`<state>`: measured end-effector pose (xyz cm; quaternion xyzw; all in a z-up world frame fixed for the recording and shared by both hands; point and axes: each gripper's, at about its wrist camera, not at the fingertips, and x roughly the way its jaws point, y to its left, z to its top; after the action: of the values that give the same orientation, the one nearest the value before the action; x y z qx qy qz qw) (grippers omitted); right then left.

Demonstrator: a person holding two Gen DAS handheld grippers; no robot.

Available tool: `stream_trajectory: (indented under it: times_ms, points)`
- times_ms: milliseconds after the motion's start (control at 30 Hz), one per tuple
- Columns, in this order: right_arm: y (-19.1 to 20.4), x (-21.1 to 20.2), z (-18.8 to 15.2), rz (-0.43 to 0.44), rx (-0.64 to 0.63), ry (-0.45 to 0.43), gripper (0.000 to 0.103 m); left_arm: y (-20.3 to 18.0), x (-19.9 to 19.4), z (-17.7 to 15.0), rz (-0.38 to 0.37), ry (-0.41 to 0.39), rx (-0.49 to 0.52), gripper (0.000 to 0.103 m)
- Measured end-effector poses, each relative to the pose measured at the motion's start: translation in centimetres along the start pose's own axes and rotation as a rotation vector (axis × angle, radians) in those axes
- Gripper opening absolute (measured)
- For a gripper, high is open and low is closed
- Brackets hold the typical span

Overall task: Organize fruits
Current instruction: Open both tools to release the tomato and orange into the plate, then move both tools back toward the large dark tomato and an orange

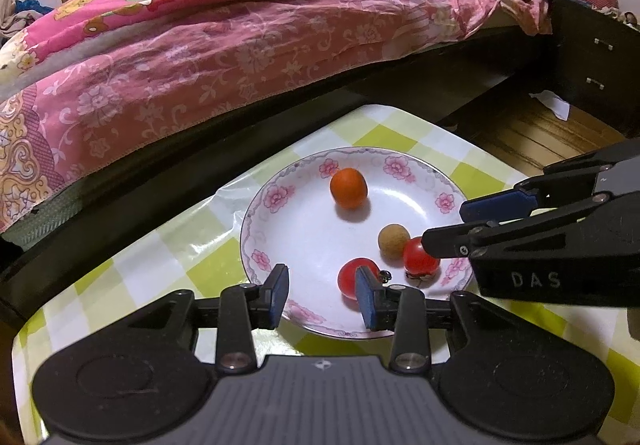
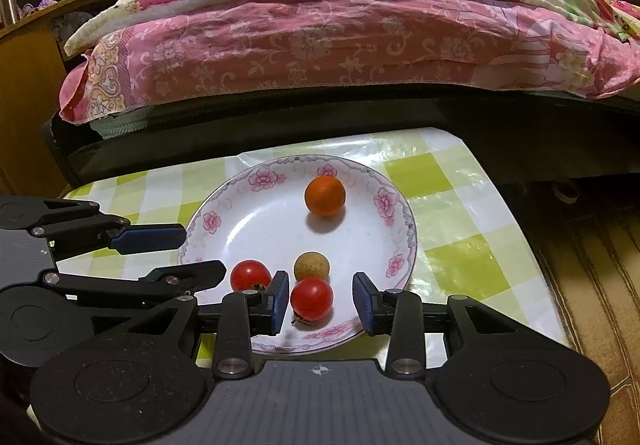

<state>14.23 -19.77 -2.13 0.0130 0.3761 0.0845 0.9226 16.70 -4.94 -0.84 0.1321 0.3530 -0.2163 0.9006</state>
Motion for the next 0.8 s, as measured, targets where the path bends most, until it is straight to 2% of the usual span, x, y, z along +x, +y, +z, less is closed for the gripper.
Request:
stream_trajectory:
  times_ms: [233,800]
  points:
    - [-0.5,-1.2,-0.4,0.003,0.005,-0.009,0.034,-0.2,-1.0,-0.4,-0.014,-0.007,0.0,0.044]
    - [-0.6,-2.8,-2.7,0.038,0.013,0.05,0.036,-0.5,-2.6,-2.2,-0.05,0.02,0.005,0.045]
